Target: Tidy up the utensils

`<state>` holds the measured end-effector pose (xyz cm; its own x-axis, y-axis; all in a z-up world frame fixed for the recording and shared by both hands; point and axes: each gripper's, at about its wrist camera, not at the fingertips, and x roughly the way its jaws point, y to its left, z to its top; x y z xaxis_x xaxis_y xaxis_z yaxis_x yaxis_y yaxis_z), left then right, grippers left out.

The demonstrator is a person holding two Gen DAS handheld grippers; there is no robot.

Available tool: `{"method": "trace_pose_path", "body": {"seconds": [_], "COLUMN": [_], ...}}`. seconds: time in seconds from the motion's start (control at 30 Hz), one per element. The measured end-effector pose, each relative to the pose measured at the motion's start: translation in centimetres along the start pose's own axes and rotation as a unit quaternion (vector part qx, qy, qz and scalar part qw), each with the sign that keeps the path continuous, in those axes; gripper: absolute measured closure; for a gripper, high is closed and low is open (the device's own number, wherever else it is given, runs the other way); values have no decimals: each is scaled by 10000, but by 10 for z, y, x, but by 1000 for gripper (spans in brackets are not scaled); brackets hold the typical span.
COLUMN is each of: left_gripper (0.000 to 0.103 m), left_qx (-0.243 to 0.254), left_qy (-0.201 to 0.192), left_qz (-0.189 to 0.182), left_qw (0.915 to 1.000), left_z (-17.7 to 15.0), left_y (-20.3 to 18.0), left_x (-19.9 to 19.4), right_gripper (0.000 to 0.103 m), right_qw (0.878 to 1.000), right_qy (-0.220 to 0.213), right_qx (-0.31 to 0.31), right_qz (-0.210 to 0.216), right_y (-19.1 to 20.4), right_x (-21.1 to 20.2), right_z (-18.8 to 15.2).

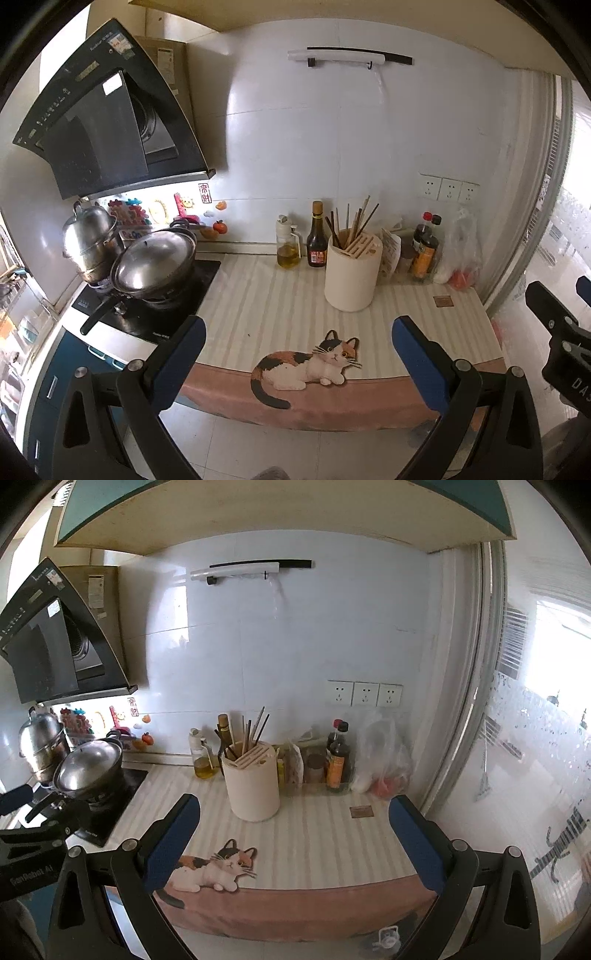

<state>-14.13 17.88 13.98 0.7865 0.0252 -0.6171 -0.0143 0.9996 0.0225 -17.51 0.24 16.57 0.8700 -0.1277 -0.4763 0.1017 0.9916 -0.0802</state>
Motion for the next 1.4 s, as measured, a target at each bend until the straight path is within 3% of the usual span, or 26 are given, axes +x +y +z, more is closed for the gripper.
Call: {"method": "trace_pose_path", "body": {"seconds": [1.4], "left_gripper": [0], "left_qx": [-100], "left_qy": [-126], "left_qz": [166], "left_qw": [9997], "left_z": [7], "left_y": [-10], "left_x": [2], "right_gripper": [0], "right_qw": [10000], "right_qy": [11], "right_qx": [-19], "right_qz": [-24], "right_y": [-4], "right_x": [6], "right_z": [9]}}
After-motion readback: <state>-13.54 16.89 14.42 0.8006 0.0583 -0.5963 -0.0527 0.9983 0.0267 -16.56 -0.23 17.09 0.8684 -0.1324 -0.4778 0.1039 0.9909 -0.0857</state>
